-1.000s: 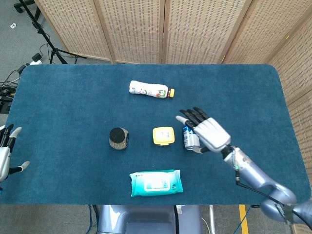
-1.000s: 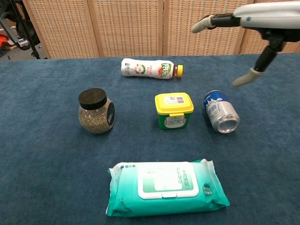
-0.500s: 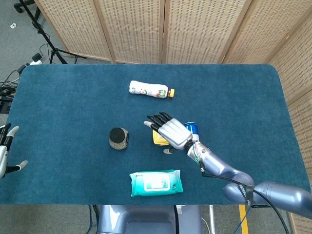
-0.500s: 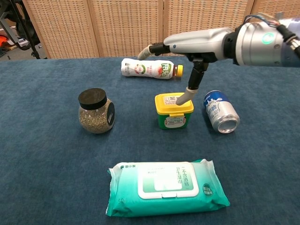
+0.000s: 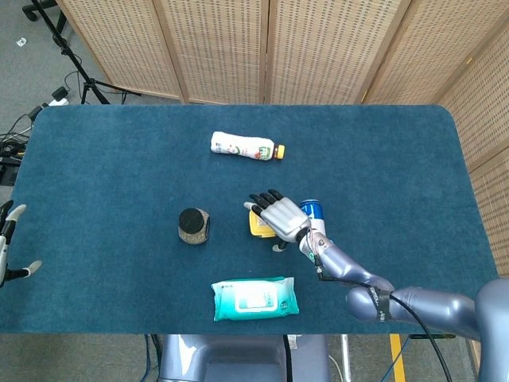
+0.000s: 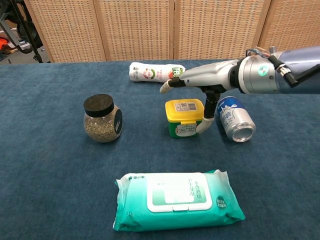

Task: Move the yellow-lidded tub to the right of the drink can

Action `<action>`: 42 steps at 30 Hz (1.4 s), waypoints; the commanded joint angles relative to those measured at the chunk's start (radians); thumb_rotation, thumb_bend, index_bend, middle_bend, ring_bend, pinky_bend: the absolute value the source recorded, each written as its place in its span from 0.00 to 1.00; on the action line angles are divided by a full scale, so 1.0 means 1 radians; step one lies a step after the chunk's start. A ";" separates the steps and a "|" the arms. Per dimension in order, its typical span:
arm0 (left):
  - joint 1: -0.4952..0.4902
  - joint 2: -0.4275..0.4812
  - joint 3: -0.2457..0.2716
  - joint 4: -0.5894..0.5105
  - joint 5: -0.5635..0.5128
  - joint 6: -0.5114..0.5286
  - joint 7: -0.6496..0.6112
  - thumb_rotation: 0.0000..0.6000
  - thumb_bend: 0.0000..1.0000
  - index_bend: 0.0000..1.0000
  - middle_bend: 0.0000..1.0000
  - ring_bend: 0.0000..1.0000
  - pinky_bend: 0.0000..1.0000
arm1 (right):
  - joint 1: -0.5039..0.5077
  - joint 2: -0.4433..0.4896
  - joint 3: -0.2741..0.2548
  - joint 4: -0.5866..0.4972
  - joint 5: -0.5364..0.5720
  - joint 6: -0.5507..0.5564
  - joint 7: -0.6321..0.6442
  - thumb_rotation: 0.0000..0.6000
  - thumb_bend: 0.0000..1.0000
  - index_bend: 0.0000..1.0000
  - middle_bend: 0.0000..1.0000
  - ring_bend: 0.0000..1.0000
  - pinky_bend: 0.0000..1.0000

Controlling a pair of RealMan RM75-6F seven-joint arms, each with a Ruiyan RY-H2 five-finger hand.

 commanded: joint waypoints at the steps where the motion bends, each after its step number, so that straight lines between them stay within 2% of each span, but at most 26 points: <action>1: 0.000 0.000 0.002 -0.001 0.001 -0.001 0.000 1.00 0.00 0.00 0.00 0.00 0.00 | 0.009 -0.026 -0.017 0.033 0.004 0.012 0.004 1.00 0.00 0.00 0.00 0.00 0.00; 5: 0.000 0.001 0.002 -0.001 0.002 0.001 -0.003 1.00 0.00 0.00 0.00 0.00 0.00 | 0.014 -0.055 -0.033 0.078 0.010 0.003 0.024 1.00 0.00 0.00 0.00 0.00 0.01; 8: -0.001 0.001 0.002 0.001 -0.001 -0.001 -0.006 1.00 0.00 0.00 0.00 0.00 0.00 | 0.009 -0.084 -0.036 0.119 0.000 0.022 0.042 1.00 0.00 0.00 0.04 0.05 0.14; 9: -0.001 0.002 0.001 0.002 -0.003 -0.003 -0.008 1.00 0.00 0.00 0.00 0.00 0.00 | 0.001 -0.105 -0.030 0.141 -0.017 0.050 0.056 1.00 0.00 0.01 0.11 0.13 0.21; 11: -0.002 0.002 0.000 0.004 -0.005 -0.004 -0.011 1.00 0.00 0.00 0.00 0.00 0.00 | -0.016 -0.137 -0.020 0.173 -0.057 0.091 0.092 1.00 0.00 0.11 0.28 0.30 0.30; 13: -0.003 0.003 0.000 0.005 -0.007 -0.008 -0.014 1.00 0.00 0.00 0.00 0.00 0.00 | -0.035 -0.173 -0.004 0.209 -0.101 0.119 0.163 1.00 0.01 0.31 0.45 0.45 0.34; 14: -0.004 0.004 0.000 0.005 -0.007 -0.009 -0.015 1.00 0.00 0.00 0.00 0.00 0.00 | -0.039 -0.187 -0.003 0.230 -0.131 0.132 0.184 1.00 0.05 0.36 0.49 0.49 0.35; 16: -0.003 0.004 0.001 0.005 -0.006 -0.008 -0.018 1.00 0.00 0.00 0.00 0.00 0.00 | -0.051 -0.212 0.001 0.264 -0.185 0.166 0.229 1.00 0.21 0.46 0.56 0.54 0.36; 18: -0.003 0.005 0.001 0.006 -0.007 -0.008 -0.021 1.00 0.00 0.00 0.00 0.00 0.00 | -0.061 -0.222 0.009 0.277 -0.223 0.185 0.282 1.00 0.33 0.49 0.58 0.56 0.36; 19: -0.003 0.005 0.001 0.006 -0.007 -0.008 -0.022 1.00 0.00 0.00 0.00 0.00 0.00 | -0.065 -0.221 0.014 0.277 -0.238 0.191 0.308 1.00 0.35 0.49 0.58 0.56 0.36; 23: -0.003 0.007 0.002 0.006 -0.005 -0.009 -0.027 1.00 0.00 0.00 0.00 0.00 0.00 | -0.082 -0.176 0.045 0.232 -0.283 0.223 0.385 1.00 0.38 0.50 0.58 0.56 0.36; 29: -0.001 0.009 0.006 0.005 0.003 -0.005 -0.032 1.00 0.00 0.00 0.00 0.00 0.00 | -0.125 -0.040 0.072 0.150 -0.312 0.279 0.394 1.00 0.39 0.50 0.58 0.56 0.36; 35: 0.004 0.011 0.012 -0.001 0.020 0.010 -0.034 1.00 0.00 0.00 0.00 0.00 0.00 | -0.199 0.098 0.036 0.128 -0.333 0.294 0.415 1.00 0.39 0.50 0.58 0.56 0.36; 42: 0.007 0.008 0.020 -0.012 0.036 0.022 -0.018 1.00 0.00 0.00 0.00 0.00 0.00 | -0.283 0.132 -0.058 0.247 -0.421 0.289 0.541 1.00 0.39 0.50 0.57 0.56 0.36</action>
